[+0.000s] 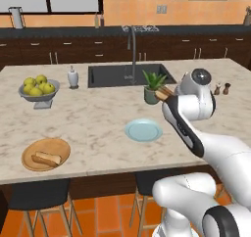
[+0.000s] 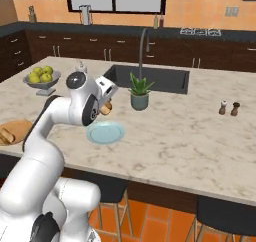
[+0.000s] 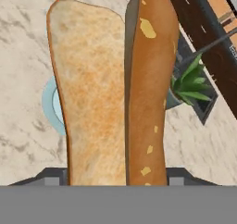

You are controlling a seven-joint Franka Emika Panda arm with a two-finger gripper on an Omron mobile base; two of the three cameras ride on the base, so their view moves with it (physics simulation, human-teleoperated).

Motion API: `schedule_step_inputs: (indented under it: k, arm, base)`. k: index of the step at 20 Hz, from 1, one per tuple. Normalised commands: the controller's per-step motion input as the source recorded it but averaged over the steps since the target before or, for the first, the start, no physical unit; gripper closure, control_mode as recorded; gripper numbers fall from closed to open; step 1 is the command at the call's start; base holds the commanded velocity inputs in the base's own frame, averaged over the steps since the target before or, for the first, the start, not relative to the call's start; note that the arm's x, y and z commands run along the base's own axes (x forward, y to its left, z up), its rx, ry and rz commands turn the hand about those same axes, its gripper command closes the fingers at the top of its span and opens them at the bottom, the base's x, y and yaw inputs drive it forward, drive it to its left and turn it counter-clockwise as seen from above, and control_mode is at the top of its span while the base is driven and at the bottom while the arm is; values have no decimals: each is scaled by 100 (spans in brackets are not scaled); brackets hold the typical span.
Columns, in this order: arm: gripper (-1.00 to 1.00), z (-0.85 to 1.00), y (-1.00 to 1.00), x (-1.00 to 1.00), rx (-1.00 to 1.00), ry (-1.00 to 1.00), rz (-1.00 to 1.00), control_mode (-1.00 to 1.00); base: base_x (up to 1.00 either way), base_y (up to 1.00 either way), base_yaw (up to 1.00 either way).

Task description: Place one bun and one sausage from the bowl on each plate.

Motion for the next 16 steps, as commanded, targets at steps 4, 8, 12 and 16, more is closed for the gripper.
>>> schedule_step_inputs:
  k: [4, 8, 12, 16]
  arm:
    - [100, -42, -3, 71, -1, 39, -2, -100]
    - [100, -67, -1, 85, -3, 60, 4, -100]
    - [100, -89, 48, 100, -3, 62, 11, -100]
    - [100, -100, 47, 100, -6, 40, 7, -100]
  base:
    - [0, 0, 0]
    - [0, 0, 0]
    - [0, 0, 0]
    - [0, 0, 0]
